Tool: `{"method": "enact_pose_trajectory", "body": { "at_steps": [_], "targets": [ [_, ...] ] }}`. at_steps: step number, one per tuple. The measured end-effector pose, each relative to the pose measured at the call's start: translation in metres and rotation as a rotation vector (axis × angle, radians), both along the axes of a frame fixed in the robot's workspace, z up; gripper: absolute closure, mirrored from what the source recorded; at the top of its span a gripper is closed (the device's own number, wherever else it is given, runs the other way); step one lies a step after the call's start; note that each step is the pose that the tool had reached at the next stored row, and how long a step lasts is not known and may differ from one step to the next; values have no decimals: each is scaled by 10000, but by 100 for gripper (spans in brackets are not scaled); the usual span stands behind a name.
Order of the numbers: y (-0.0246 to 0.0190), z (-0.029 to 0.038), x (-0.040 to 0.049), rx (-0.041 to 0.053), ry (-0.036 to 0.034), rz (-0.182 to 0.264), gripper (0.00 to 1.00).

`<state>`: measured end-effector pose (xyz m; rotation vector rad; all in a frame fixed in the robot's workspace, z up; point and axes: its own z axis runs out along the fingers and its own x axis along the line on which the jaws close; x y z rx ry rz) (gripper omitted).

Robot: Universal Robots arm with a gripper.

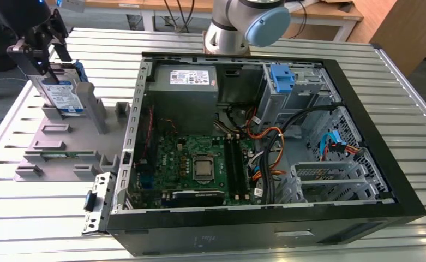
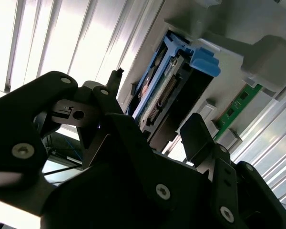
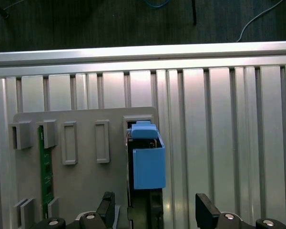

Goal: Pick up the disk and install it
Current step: 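Pick up the disk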

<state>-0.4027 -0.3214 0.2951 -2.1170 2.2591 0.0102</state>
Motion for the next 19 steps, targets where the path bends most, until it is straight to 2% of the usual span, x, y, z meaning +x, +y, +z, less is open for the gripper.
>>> {"method": "enact_pose_trajectory", "body": {
  "at_steps": [8,10,19],
  "targets": [
    [0,0,2,0,0,1,25],
    [0,0,3,0,0,0,38],
    [0,12,4,1,-1,1,38]
  ]
}}
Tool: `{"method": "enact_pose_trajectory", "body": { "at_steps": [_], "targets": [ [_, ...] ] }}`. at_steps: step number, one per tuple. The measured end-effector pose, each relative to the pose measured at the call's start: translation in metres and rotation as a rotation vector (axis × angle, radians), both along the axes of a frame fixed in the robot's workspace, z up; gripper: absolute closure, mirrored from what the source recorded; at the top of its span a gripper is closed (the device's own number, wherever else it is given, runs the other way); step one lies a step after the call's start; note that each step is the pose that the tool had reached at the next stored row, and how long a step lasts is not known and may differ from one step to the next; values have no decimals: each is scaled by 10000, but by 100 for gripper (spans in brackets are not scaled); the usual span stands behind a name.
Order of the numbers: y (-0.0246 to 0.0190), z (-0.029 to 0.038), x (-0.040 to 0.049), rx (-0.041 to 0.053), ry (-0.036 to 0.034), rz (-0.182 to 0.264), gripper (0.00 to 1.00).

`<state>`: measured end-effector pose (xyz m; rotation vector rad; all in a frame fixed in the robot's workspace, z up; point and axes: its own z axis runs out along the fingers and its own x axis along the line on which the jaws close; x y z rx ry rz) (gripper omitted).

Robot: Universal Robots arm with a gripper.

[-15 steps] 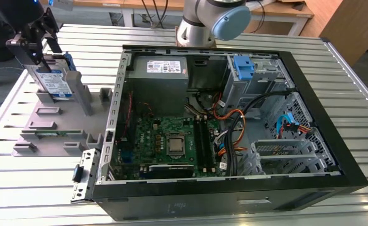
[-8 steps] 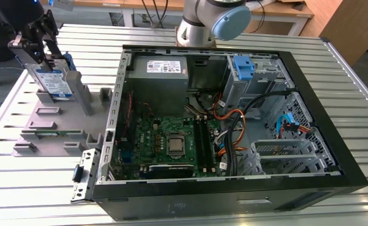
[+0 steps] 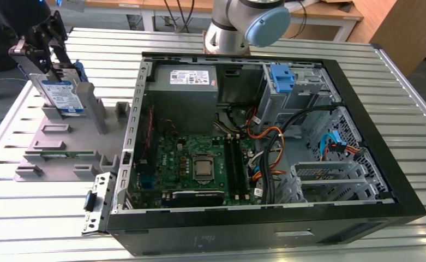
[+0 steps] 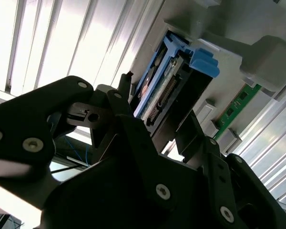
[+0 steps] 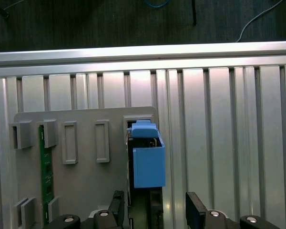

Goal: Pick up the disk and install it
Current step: 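Pick up the disk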

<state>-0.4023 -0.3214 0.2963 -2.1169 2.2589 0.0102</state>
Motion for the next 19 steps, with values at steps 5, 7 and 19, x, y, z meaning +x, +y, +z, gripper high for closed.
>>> {"method": "enact_pose_trajectory", "body": {
  "at_steps": [5,7,19],
  "targets": [
    [-1,2,0,1,86,1,38],
    [0,2,0,2,88,0,38],
    [0,21,-36,2,79,1,38]
  ]
}}
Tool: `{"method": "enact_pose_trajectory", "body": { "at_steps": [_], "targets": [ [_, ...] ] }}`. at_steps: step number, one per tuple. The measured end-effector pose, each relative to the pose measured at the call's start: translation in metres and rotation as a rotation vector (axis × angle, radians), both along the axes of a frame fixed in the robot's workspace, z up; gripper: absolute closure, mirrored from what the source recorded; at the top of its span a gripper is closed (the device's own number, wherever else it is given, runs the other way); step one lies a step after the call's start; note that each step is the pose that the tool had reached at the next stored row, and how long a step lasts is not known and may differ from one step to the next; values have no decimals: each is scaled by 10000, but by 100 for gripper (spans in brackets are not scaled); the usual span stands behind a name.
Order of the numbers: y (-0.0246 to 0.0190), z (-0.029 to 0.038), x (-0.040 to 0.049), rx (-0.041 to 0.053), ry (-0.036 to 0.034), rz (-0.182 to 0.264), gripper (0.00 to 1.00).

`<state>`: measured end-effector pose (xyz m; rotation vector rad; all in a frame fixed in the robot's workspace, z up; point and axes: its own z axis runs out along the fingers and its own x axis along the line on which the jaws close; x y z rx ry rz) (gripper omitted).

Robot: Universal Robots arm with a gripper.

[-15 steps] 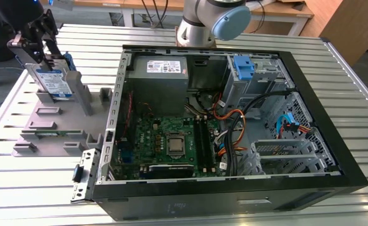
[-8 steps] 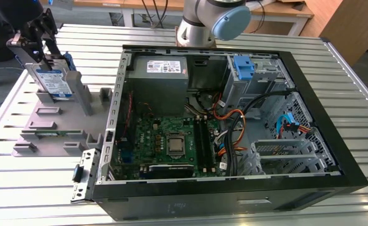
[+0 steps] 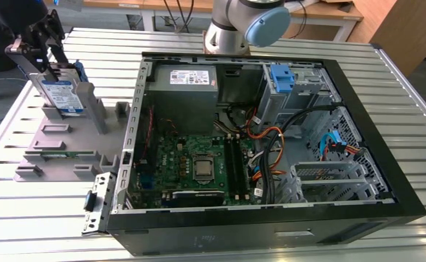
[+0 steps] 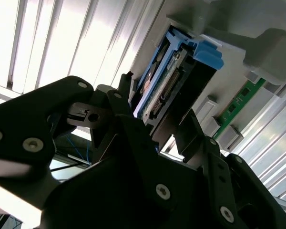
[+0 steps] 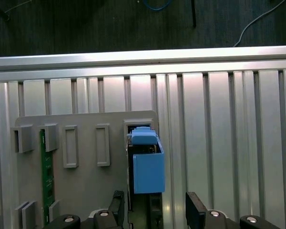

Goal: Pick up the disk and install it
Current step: 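Pick up the disk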

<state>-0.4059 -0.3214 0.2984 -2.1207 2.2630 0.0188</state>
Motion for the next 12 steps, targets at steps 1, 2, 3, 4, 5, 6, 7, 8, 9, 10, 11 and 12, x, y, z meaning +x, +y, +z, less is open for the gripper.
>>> {"method": "enact_pose_trajectory", "body": {
  "at_steps": [1,2,3,4,5,6,7,8,9,10,11,12],
  "targets": [
    [0,0,-1,0,-1,0,38],
    [0,-1,-2,0,-1,-1,38],
    [0,0,-2,0,0,-1,38],
    [0,-1,-3,0,-1,-1,38],
    [0,-1,-3,1,-1,-1,38],
    [0,-1,-3,1,-2,-1,38],
    [0,2,-4,0,-1,-1,38],
    [0,3,-4,0,-1,-1,38],
    [0,3,-4,-1,-1,-1,38],
    [0,3,-4,-1,-2,-1,38],
    [0,3,-3,-2,-1,-1,38],
    [0,3,-3,-3,-1,-1,38]
  ]
}}
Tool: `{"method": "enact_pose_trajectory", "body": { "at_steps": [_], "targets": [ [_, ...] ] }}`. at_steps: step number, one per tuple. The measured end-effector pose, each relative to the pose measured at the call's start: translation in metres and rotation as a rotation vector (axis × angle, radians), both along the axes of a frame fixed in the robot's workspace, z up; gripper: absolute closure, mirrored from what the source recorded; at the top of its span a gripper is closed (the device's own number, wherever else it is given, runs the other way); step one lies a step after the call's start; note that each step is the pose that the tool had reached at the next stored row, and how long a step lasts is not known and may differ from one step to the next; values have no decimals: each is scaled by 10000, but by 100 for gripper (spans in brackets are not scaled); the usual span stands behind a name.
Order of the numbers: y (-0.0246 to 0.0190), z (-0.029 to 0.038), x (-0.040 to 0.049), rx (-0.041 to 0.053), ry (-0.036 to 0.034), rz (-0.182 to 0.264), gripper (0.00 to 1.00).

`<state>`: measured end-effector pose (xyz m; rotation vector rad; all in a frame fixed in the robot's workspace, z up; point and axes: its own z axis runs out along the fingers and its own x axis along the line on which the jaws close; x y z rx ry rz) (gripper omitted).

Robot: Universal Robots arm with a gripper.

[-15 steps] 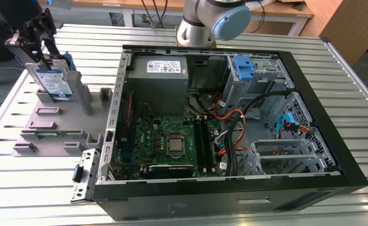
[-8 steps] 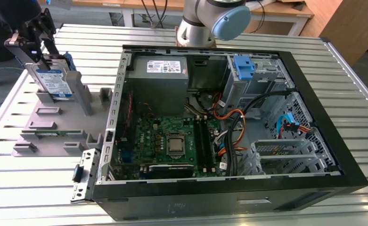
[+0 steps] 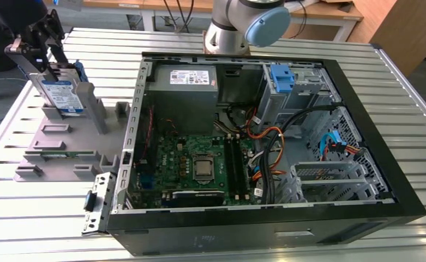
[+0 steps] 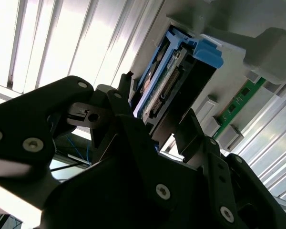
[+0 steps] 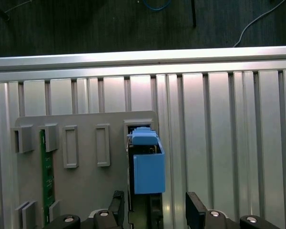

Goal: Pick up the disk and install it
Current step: 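Pick up the disk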

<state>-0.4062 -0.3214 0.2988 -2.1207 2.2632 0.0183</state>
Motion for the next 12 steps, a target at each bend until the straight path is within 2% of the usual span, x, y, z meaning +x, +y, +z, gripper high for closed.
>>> {"method": "enact_pose_trajectory", "body": {
  "at_steps": [9,11,12],
  "targets": [
    [0,0,0,-4,0,0,38],
    [0,0,0,-6,1,0,40],
    [0,0,0,-7,0,0,45]
  ]
}}
